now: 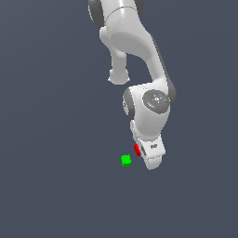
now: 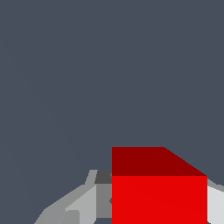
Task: Stack the red cube on top of the green cube.
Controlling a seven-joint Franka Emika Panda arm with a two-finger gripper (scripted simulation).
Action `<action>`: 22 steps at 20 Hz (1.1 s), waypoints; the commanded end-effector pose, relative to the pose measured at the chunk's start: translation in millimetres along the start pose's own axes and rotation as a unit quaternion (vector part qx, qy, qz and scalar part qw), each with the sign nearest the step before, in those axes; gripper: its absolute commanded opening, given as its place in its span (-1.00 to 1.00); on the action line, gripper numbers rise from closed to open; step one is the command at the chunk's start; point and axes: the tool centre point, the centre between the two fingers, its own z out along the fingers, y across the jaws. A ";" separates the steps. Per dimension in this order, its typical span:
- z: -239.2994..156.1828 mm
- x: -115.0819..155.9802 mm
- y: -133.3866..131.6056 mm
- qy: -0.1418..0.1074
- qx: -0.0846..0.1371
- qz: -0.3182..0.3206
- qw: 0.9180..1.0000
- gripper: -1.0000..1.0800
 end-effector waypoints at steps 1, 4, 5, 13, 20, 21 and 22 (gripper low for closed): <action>7.8 -9.5 -0.6 0.000 0.000 0.001 1.000 -1.00; 22.5 -26.7 -1.1 0.000 0.001 0.001 1.000 -1.00; 28.1 -33.3 -1.1 0.000 0.001 0.001 1.000 -1.00; 50.4 -59.4 -0.3 0.000 0.001 0.001 1.000 -1.00; 50.7 -59.7 -0.3 0.000 0.001 0.001 1.000 0.92; 50.7 -59.7 -0.3 0.000 0.001 0.001 1.000 0.92; 50.7 -59.7 -0.3 0.000 0.001 0.001 1.000 0.92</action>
